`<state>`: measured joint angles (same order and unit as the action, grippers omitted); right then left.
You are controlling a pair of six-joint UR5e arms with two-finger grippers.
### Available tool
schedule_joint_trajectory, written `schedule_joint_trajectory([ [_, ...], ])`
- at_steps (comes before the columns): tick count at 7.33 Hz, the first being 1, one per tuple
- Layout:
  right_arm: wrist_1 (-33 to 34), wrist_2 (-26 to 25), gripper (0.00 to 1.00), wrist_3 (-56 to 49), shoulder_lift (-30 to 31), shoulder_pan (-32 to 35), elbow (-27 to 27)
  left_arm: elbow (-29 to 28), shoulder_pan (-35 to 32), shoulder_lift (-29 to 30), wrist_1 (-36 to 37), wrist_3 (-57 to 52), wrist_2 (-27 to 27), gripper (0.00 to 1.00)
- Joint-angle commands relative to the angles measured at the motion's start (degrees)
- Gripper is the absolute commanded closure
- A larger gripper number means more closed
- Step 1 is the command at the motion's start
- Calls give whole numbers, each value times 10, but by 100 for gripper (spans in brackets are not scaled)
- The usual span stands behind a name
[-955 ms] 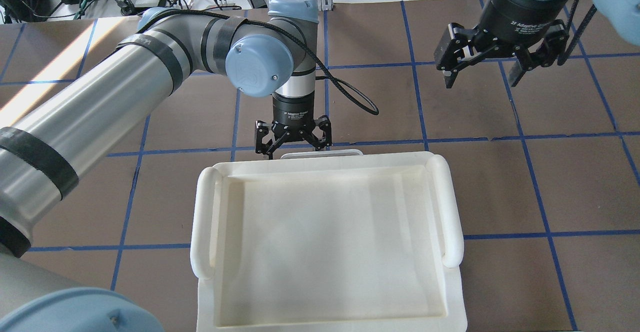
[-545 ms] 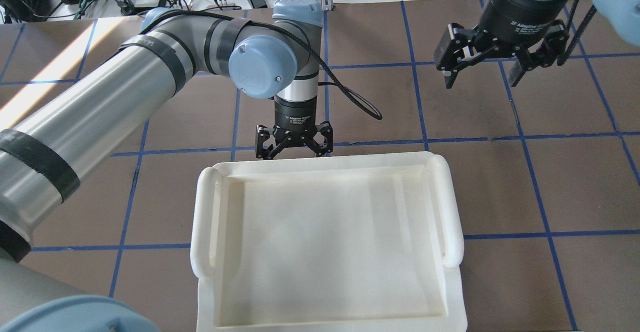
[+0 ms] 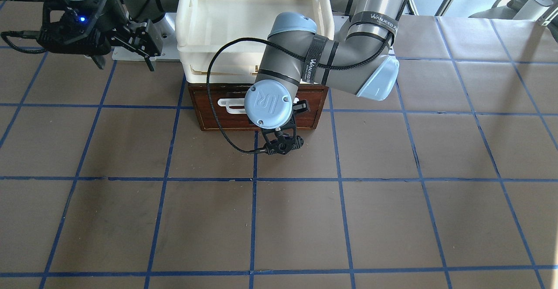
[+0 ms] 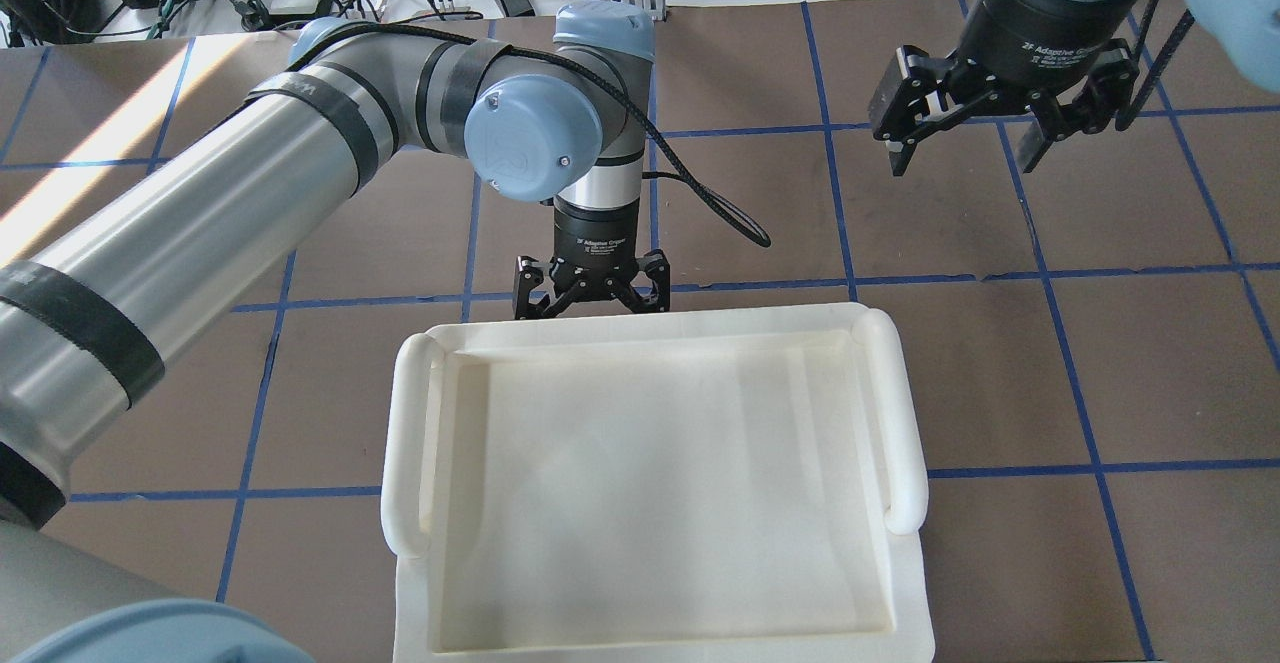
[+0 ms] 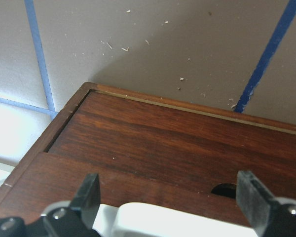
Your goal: Put scissors in drawer and close it
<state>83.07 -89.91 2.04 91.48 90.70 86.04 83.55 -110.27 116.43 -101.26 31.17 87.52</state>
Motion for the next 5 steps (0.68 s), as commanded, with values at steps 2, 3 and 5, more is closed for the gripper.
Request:
schedule_joint_trajectory([
  [2, 0, 0, 1, 0, 1, 0, 0, -26, 11, -9, 53, -4, -5, 0],
  [3, 0, 0, 0, 0, 1, 0, 0, -58, 25, -13, 64, -10, -2, 0],
  [5, 0, 0, 1, 0, 1, 0, 2, -90, 75, -42, 88, -126, 11, 0],
])
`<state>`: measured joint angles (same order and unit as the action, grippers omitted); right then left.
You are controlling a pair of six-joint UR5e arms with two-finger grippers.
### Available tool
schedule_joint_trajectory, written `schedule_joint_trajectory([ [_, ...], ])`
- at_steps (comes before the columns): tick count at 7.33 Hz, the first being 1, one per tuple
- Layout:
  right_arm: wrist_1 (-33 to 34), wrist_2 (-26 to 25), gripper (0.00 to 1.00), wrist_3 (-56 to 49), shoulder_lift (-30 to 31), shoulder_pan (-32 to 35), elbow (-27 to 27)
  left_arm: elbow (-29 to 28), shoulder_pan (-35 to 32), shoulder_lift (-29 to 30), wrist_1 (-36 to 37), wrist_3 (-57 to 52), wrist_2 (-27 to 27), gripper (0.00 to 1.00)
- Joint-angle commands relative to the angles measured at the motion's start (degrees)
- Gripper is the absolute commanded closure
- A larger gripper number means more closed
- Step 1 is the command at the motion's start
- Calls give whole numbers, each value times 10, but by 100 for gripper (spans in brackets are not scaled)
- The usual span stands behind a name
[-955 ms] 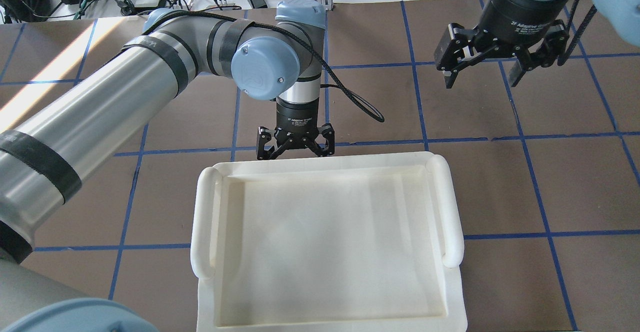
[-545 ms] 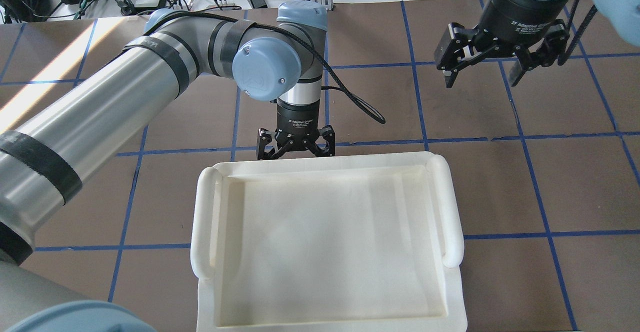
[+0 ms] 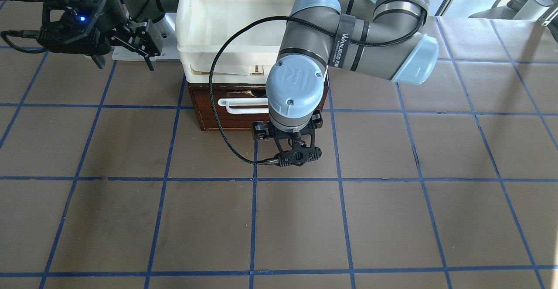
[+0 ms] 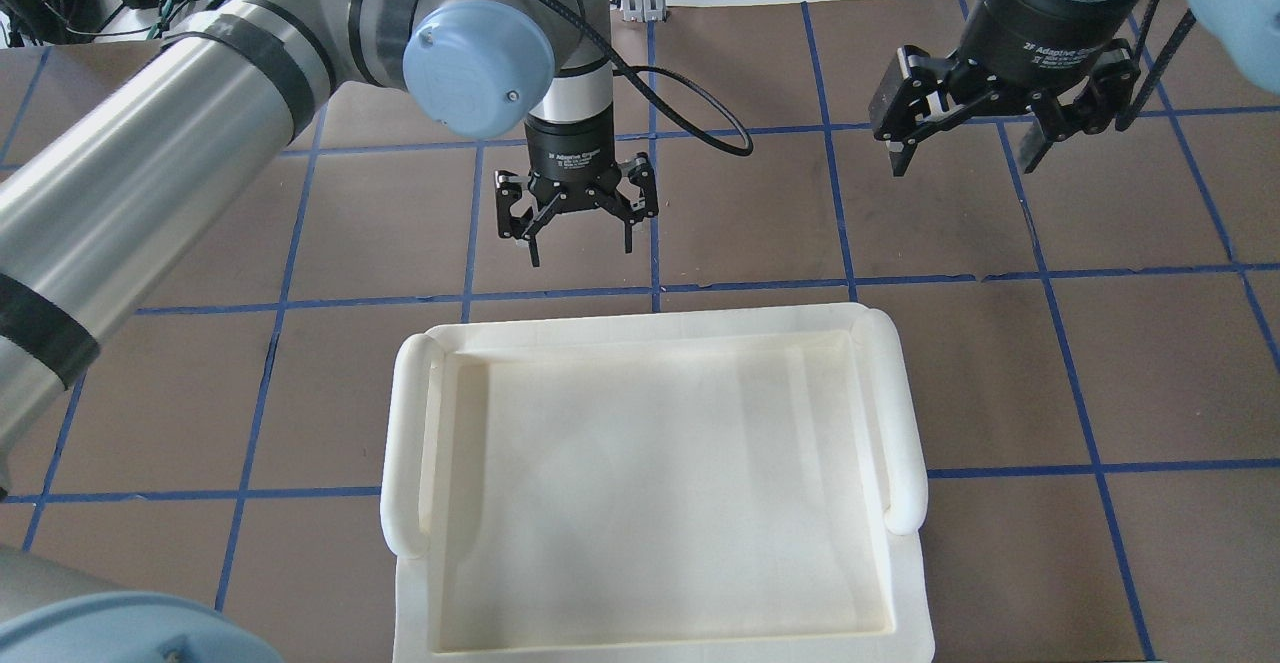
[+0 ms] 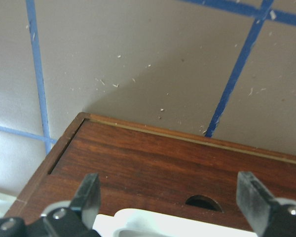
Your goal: Put scissors in drawer and close it
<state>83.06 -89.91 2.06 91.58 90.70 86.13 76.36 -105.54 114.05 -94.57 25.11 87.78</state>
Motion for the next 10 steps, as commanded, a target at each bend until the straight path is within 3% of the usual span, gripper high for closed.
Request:
schedule_joint_trajectory([
  [1, 0, 0, 1, 0, 0, 0, 1, -18, 51, -40, 42, -75, 7, 0],
  [6, 0, 0, 0, 0, 2, 0, 1, 4, 174, -145, 59, -214, 32, 0],
  [10, -1, 1, 0, 0, 3, 0, 1, 78, 193, -200, 76, -232, 32, 0],
])
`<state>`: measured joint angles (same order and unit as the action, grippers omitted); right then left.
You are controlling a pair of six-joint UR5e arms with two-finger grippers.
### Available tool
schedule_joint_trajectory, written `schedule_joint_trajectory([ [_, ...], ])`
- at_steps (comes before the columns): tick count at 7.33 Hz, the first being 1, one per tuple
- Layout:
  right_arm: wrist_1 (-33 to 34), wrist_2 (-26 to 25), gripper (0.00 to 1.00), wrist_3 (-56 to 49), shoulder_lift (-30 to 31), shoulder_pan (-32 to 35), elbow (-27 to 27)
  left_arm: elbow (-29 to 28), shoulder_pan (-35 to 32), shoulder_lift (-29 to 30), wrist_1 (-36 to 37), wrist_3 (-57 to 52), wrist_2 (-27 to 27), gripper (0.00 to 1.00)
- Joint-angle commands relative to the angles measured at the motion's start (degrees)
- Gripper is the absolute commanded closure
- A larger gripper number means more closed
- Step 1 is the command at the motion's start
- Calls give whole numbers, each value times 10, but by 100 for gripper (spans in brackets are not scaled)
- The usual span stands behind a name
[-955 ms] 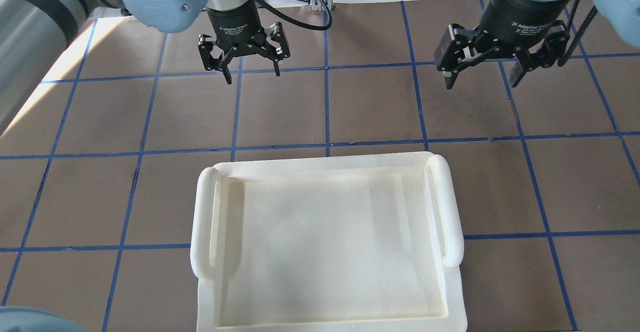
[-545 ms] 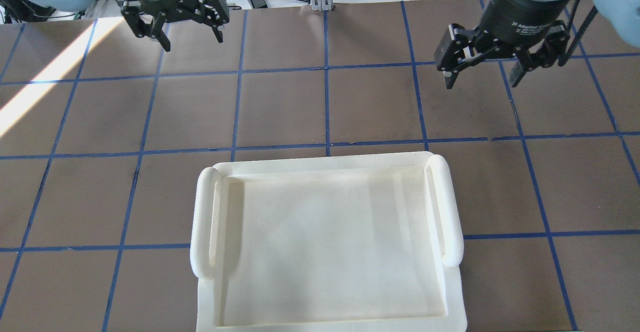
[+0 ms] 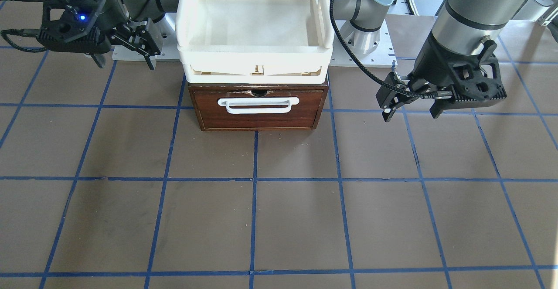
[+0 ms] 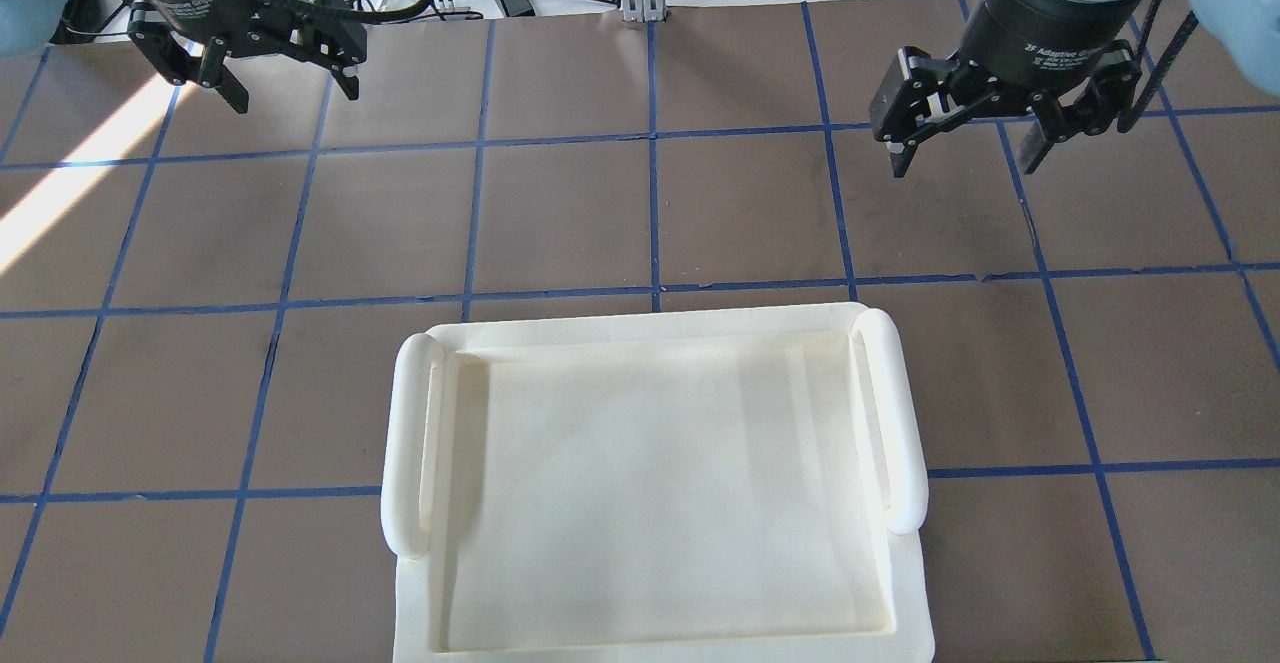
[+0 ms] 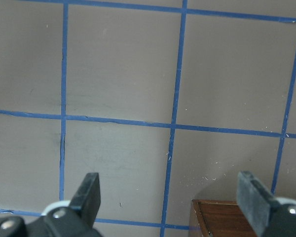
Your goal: Put scissors in drawer and close it
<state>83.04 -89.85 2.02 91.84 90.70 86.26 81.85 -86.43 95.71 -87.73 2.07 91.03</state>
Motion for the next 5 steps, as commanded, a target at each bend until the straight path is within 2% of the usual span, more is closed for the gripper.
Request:
schedule_joint_trajectory([
  [1, 0, -1, 0, 0, 0, 0, 0, 28, 2, -28, 5, -9, 5, 0],
  [5, 0, 0, 0, 1, 0, 0, 0, 57, 0, -59, -2, -36, 3, 0],
])
